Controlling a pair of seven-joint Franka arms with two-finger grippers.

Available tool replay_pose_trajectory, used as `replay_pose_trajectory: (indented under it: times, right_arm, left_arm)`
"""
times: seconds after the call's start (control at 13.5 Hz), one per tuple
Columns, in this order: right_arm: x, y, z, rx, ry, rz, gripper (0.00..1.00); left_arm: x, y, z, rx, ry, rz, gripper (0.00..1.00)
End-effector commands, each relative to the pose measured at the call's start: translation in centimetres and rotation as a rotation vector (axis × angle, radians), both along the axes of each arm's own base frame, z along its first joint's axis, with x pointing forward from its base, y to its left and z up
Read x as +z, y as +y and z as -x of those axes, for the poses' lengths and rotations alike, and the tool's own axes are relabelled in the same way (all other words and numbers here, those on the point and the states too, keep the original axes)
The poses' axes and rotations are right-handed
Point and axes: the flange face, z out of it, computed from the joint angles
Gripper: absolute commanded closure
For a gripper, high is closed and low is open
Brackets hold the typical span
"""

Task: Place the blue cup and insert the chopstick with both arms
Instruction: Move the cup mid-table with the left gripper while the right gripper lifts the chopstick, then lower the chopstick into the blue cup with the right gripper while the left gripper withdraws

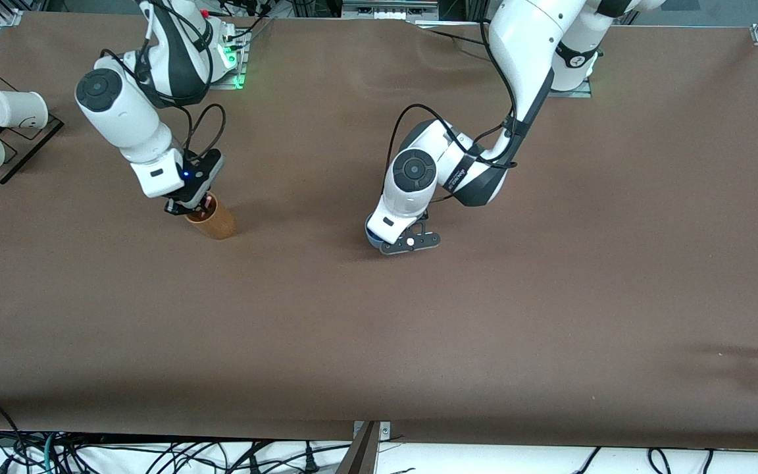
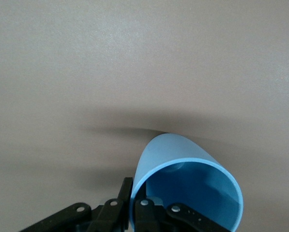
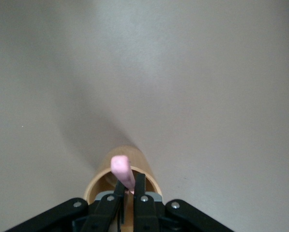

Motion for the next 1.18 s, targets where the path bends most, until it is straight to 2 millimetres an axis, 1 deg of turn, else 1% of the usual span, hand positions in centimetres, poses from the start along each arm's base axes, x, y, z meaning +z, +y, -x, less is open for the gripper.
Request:
replay_pose_trajectory:
  times: [0.0, 0.07, 0.15, 0.22, 0.3, 0.37, 0.44, 0.52, 0.59, 0.66, 0.74, 0.81, 0.89, 0.96, 1.03, 1.11]
  right_arm:
    - [4.2, -0.1, -0.7, -0.017, 0.014, -0.025, 1.0]
    - [5.9, 0.1, -1.3, -0.024, 0.033, -0.042, 1.0]
    - [8.1, 0.6, -2.1, -0.027, 0.04, -0.061, 1.0]
    - [10.2, 0.9, -2.8, -0.036, 0.042, -0.09, 1.0]
    - [12.1, 1.4, -3.2, -0.053, 0.047, -0.139, 1.0]
    - [13.9, 1.9, -3.7, -0.072, 0.053, -0.19, 1.0]
    - [15.2, 2.3, -3.9, -0.09, 0.055, -0.227, 1.0]
    - [15.9, 2.6, -4.0, -0.119, 0.06, -0.243, 1.0]
    - [16.4, 3.1, -4.2, -0.152, 0.061, -0.253, 1.0]
    - [16.1, 4.2, -4.3, -0.184, 0.077, -0.271, 1.0]
    - [16.1, 5.7, -4.5, -0.214, 0.088, -0.298, 1.0]
    - [15.7, 7.4, -4.7, -0.238, 0.107, -0.31, 1.0]
    - [14.7, 9.3, -4.9, -0.281, 0.127, -0.322, 1.0]
    - [14.2, 12.2, -5.1, -0.308, 0.11, -0.352, 1.0]
    - [13.8, 14.7, -5.2, -0.355, 0.102, -0.379, 1.0]
    - [12.8, 17.4, -5.0, -0.389, 0.117, -0.395, 1.0]
  left_arm:
    - [-0.5, -0.4, -0.6, 0.018, -0.022, -0.005, 0.45]
    - [-0.2, -0.4, -0.7, 0.018, -0.025, -0.002, 0.01]
    - [0.6, -0.5, -0.9, 0.015, -0.035, 0.006, 0.0]
    - [2.0, -0.7, -0.9, 0.016, -0.043, 0.017, 0.0]
    - [4.4, -0.6, -1.6, 0.018, -0.058, 0.033, 0.0]
    - [5.7, 0.0, -1.5, 0.01, -0.027, 0.014, 0.0]
    - [6.7, 0.8, -1.9, -0.007, -0.002, 0.001, 0.0]
    - [10.0, 1.5, -3.1, -0.035, -0.02, 0.011, 0.0]
    - [11.1, 2.3, -3.7, -0.09, -0.015, -0.004, 0.0]
    - [13.9, 3.6, -4.5, -0.148, -0.046, 0.011, 0.0]
    - [16.6, 6.2, -6.0, -0.175, -0.084, 0.032, 0.0]
    - [18.7, 9.4, -7.6, -0.169, -0.111, 0.043, 0.0]
    - [21.2, 12.2, -8.4, -0.163, -0.139, 0.053, 0.0]
    - [23.3, 15.2, -8.8, -0.16, -0.138, 0.049, 0.0]
    - [25.5, 18.8, -9.2, -0.146, -0.132, 0.039, 0.0]
    - [27.7, 22.2, -9.4, -0.171, -0.132, 0.036, 0.0]
